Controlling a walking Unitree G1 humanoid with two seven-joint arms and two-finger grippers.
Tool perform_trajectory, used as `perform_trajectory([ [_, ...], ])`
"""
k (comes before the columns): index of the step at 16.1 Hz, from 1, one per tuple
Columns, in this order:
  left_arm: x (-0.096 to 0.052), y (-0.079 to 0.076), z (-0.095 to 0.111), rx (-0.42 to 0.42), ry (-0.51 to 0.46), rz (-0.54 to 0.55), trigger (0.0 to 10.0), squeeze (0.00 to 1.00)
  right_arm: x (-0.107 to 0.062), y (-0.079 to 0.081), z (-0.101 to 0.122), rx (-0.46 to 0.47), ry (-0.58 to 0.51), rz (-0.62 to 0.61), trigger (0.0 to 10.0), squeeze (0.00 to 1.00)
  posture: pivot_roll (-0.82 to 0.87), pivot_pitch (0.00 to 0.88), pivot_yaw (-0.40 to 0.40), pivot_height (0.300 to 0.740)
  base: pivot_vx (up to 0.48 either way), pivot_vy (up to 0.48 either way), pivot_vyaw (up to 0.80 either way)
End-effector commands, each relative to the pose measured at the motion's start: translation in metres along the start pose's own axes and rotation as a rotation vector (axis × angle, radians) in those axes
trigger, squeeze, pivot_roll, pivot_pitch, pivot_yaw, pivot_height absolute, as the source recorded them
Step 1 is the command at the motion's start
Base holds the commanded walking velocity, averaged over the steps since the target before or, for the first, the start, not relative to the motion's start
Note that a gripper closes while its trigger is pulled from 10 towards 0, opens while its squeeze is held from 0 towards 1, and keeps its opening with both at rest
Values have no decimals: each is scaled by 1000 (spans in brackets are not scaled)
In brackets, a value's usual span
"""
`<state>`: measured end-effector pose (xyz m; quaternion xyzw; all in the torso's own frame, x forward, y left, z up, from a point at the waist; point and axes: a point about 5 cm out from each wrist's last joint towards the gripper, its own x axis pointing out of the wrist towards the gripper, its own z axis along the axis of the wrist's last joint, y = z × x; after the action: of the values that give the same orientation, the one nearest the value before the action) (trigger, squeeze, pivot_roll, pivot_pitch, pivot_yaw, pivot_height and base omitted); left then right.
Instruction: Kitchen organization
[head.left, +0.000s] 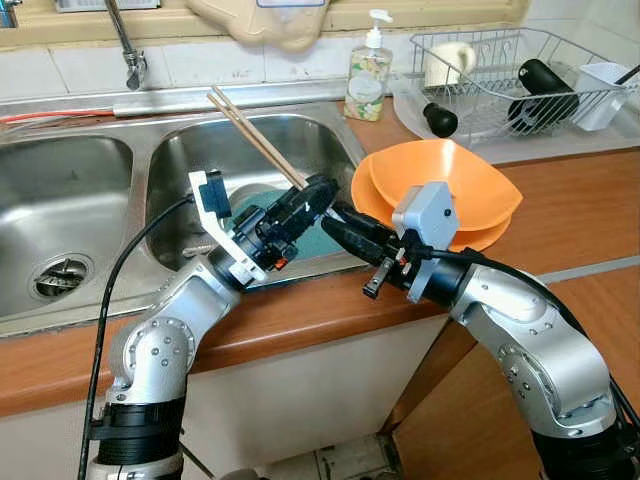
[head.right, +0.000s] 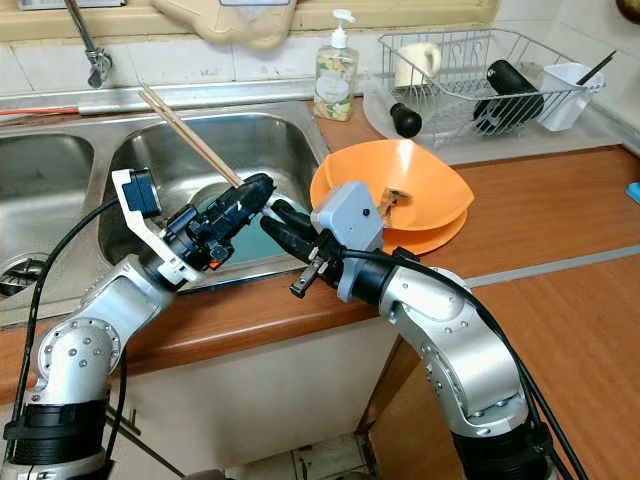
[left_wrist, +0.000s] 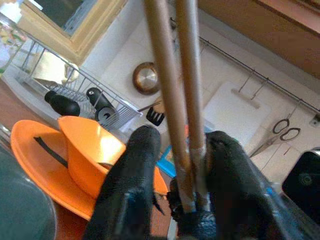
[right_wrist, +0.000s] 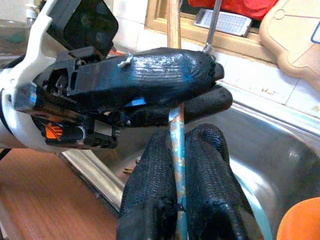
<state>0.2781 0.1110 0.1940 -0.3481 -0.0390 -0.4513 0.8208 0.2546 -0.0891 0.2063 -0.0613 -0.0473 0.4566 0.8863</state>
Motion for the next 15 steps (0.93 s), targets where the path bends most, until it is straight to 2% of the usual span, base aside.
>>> perform_trajectory([
  [1, 3, -1, 4, 13, -9, -8, 0, 0, -1, 0, 2, -14, -11, 3, 0, 0, -45, 0, 13, 740, 0, 0, 0],
  [5, 5, 2, 3, 22, -5, 11, 0, 0, -1, -1, 2, -20, -7, -3, 0, 0, -46, 0, 12, 740, 0, 0, 0],
  [6, 5, 2, 3, 21, -6, 13, 0, 0, -1, -2, 2, -29, -6, -7, 2392, 0, -46, 0, 12, 740, 0, 0, 0],
  [7, 5, 2, 3, 21, -6, 15, 0, 0, -1, -2, 2, -39, -4, -14, 10000, 0, -46, 0, 11, 740, 0, 0, 0],
  [13, 5, 5, 3, 27, -9, 31, 0, 0, 0, -3, 2, -67, 7, -21, 10000, 0, -46, 0, 14, 740, 0, 0, 0],
  [15, 4, 7, 5, 30, -17, 44, 0, 0, 1, -2, 0, -31, 9, -16, 10000, 0, -43, 0, 20, 740, 0, 0, 0],
])
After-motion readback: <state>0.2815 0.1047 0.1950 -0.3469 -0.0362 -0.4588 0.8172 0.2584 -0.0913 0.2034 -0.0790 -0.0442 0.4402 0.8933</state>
